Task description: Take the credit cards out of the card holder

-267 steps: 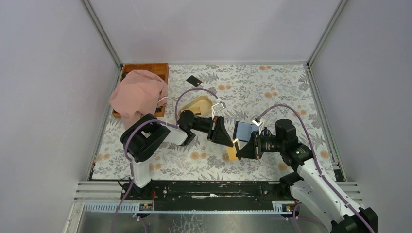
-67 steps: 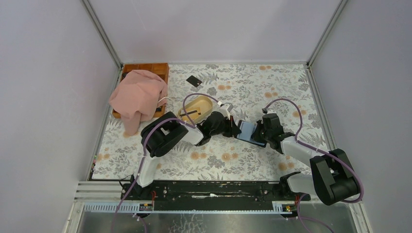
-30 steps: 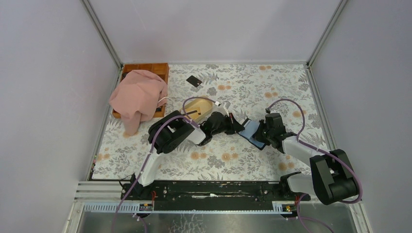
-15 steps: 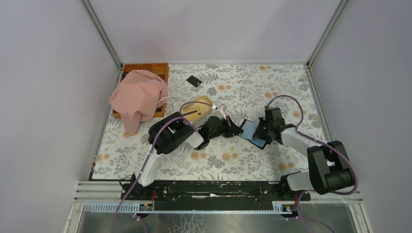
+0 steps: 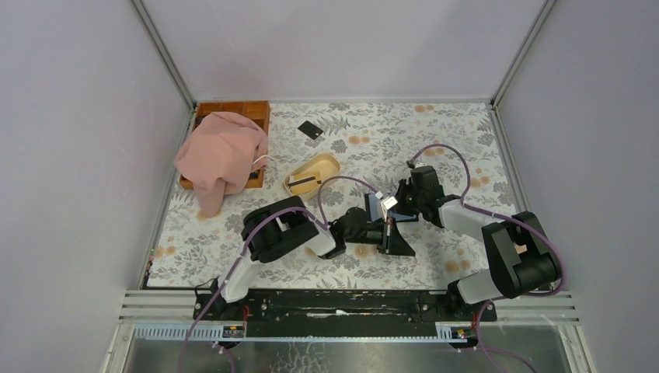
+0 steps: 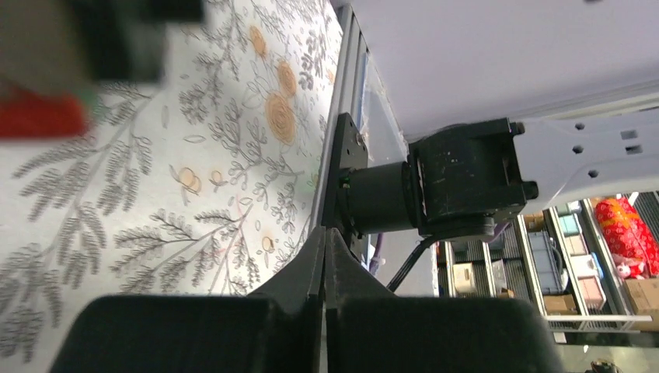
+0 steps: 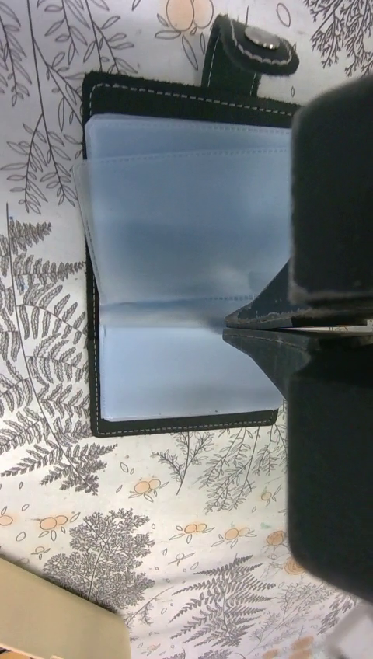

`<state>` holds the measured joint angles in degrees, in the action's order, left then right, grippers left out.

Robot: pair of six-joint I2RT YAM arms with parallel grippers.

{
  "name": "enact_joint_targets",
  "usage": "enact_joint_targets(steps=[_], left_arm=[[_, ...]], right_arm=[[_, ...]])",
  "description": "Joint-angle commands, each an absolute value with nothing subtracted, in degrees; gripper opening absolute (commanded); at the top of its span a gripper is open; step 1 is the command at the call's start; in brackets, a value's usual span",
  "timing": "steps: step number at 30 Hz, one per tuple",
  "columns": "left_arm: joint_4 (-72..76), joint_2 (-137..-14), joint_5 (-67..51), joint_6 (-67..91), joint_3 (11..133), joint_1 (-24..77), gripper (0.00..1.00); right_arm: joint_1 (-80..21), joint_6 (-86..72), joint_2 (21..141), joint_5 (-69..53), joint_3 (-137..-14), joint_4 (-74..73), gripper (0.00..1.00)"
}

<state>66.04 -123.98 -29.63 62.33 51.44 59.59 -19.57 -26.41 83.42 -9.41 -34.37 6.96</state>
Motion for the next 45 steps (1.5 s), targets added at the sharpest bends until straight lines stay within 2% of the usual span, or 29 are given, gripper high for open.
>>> enact_joint_targets(steps=[1,5,7,11,14,16,20,24,34,41,45], left_arm=[[71.39,-121.97,-31.38,63.06,51.17,57.51,0.0],[72.1,-117.51,-30.22,61.7,46.47,53.79,0.0],[71.49,-114.64,-29.97,60.53,44.21,51.04,0.01],[64.39,-107.94,-27.16,55.53,41.66,45.75,0.13],[53.29,-104.53,-22.4,49.85,42.75,43.99,0.27],[46.28,-103.4,-17.94,46.26,44.19,44.05,0.33],[35.07,-103.56,-10.13,42.67,47.46,45.62,0.31],[26.44,-104.74,-1.7,41.0,51.39,48.71,0.26],[21.31,-106.18,5.27,45.6,51.95,49.24,0.26],[22.42,-107.7,1.89,45.77,52.47,48.79,0.26],[22.78,-110.03,0.21,46.3,53.62,48.79,0.18]], right_arm=[[-20.36,-26.82,82.66,-8.26,-35.25,9.38,0.0],[-20.34,-25.83,78.97,-6.13,-35.15,6.87,0.0],[-20.39,-25.26,76.35,-4.95,-35.0,5.88,0.06],[-20.34,-23.86,72.26,-2.18,-35.09,3.9,0.22],[-20.38,-22.72,72.64,-1.82,-35.8,3.24,0.25],[-20.37,-22.67,74.3,-2.48,-36.06,3.72,0.21],[-20.34,-23.02,78.11,-4.25,-36.36,5.69,0.07],[-20.41,-23.15,80.53,-4.82,-36.35,6.9,0.01],[-20.43,-23.26,83.06,-4.81,-36.09,7.87,0.01],[-20.41,-23.5,83.87,-5.87,-35.86,8.76,0.01],[-20.48,-23.55,84.06,-5.8,-35.7,8.68,0.0]])
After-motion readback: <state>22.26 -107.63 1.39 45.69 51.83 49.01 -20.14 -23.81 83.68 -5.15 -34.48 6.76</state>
